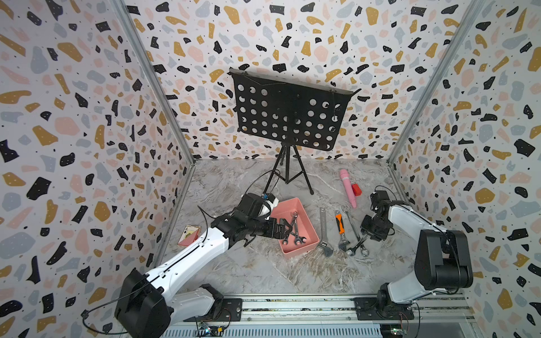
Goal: Take out the wrench from the storage box
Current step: Place the wrench at the center of the board, then pick up the wrench from the center of the board.
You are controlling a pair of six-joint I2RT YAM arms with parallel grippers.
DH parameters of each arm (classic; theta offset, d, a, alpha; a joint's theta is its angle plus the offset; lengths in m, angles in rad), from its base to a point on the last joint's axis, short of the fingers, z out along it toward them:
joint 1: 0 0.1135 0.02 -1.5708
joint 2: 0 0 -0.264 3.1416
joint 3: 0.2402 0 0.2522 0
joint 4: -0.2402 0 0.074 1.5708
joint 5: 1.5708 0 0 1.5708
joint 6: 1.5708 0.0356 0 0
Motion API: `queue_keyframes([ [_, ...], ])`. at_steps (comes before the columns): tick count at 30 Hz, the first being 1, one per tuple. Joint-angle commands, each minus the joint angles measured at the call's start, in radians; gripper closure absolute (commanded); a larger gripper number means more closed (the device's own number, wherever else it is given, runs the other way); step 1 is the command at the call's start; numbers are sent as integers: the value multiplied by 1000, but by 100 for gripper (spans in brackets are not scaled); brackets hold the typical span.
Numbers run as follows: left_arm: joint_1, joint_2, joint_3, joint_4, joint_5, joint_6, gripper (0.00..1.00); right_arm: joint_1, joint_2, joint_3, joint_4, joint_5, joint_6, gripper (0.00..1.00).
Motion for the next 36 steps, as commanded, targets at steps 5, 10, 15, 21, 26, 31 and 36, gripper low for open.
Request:
queue_keyframes([
  [5, -3, 4, -4, 33, 1, 23, 0, -3, 56, 17, -28, -19, 42, 60],
  [10, -3, 22, 10, 31, 7, 24, 0, -3, 110, 11, -17, -18, 42, 64],
  [15, -3, 26, 10, 32, 8, 24, 0, -4, 126, 4, -9, -30, 60, 82],
  [21, -4, 35, 19, 32, 12, 24, 0, -3, 66, 16, -17, -47, 94, 100],
  [26, -3, 39, 24, 32, 16, 27, 0, 11, -32, 33, -59, -36, 129, 100],
  [31, -3, 39, 22, 32, 18, 30, 0, 19, -130, 79, -128, 7, 100, 100],
  [36, -3, 41, 27, 31, 24, 31, 0, 17, -143, 170, -217, 102, -96, 100],
])
